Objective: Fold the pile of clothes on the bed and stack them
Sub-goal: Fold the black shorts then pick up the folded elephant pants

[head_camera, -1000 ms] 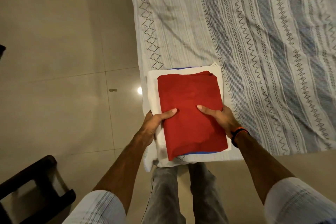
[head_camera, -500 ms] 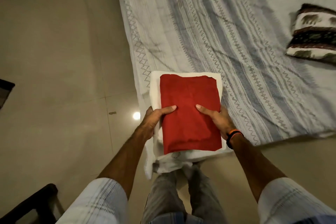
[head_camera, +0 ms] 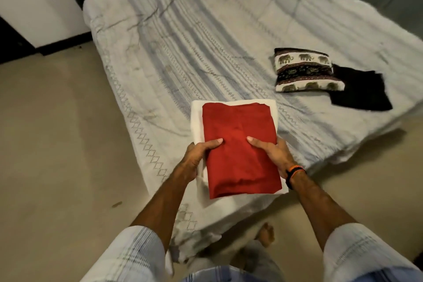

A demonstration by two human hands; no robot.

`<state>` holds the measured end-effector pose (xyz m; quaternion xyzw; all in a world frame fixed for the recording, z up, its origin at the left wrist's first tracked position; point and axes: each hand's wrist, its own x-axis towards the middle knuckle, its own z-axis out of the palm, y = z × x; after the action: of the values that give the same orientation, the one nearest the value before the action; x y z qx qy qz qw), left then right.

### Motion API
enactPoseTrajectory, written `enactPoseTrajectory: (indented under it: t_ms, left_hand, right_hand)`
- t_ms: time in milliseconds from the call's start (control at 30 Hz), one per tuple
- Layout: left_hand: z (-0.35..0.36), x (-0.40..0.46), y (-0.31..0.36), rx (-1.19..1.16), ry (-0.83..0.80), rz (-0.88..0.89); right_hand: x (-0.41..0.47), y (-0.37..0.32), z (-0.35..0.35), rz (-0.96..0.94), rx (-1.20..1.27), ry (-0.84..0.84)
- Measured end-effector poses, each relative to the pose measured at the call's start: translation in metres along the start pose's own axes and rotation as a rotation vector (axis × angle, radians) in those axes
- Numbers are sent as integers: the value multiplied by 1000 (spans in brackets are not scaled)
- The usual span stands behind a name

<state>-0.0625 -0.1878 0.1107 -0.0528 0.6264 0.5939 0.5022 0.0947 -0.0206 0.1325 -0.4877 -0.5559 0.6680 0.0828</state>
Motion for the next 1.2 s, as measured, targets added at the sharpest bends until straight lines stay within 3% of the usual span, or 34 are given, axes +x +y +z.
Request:
enactPoseTrajectory:
  t_ms: [267, 633, 1067, 1200]
  left_hand:
    - [130, 29, 7, 55, -128, -12]
    - [298, 88, 18, 146, -183, -49]
    - [390, 217, 47, 217, -228, -119]
    - [390, 257, 33, 308, -103, -139]
  right_hand:
    - [27, -20, -125, -29, 63, 68]
    - [79, -49, -278, -8, 61, 187]
    - [207, -59, -348, 95, 103, 248]
    - [249, -33, -351, 187, 41, 255]
